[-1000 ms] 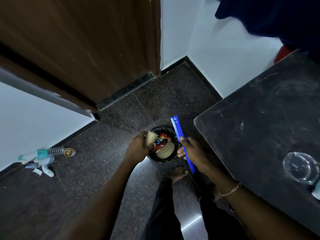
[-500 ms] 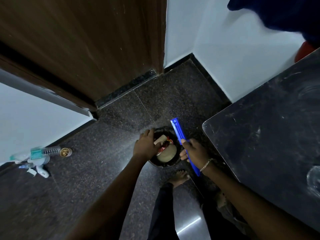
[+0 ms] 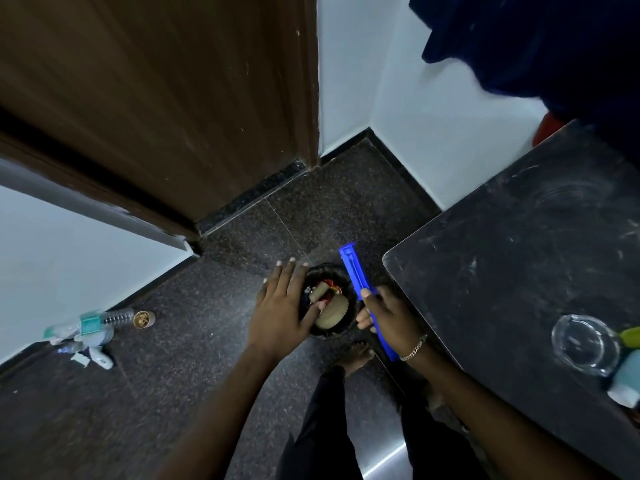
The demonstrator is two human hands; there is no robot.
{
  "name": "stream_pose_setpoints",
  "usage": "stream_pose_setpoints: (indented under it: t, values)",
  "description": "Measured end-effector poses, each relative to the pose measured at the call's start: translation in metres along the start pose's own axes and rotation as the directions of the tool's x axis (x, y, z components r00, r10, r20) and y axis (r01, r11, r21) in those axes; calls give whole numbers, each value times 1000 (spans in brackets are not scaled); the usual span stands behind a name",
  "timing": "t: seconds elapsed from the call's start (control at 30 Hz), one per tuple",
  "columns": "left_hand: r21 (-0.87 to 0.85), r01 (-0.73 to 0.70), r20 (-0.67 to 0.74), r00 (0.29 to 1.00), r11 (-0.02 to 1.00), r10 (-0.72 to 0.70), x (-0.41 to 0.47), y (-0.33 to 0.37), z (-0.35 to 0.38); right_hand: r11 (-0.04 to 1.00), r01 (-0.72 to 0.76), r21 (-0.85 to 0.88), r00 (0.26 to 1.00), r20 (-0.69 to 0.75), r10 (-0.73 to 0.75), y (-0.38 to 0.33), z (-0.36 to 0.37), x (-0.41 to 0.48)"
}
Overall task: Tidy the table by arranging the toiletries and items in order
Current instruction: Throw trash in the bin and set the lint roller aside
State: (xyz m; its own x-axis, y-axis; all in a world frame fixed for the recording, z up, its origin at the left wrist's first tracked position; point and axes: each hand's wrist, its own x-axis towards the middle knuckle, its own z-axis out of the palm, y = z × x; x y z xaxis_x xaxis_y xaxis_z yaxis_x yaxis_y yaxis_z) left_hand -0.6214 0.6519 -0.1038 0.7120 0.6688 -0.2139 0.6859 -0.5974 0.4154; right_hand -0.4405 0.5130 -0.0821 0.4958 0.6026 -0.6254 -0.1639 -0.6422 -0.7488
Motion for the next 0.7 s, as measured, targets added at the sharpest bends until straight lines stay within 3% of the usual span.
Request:
stream_pose_setpoints:
  t: [0.37, 0.7]
  values:
    - [27, -205, -62, 977, 978, 206, 13, 99, -62, 985, 95, 144, 984, -163, -71, -30, -52, -43]
    - [76, -513, -4, 857, 855, 515, 47, 217, -62, 937, 174, 301, 879, -476, -10, -12, -140, -94]
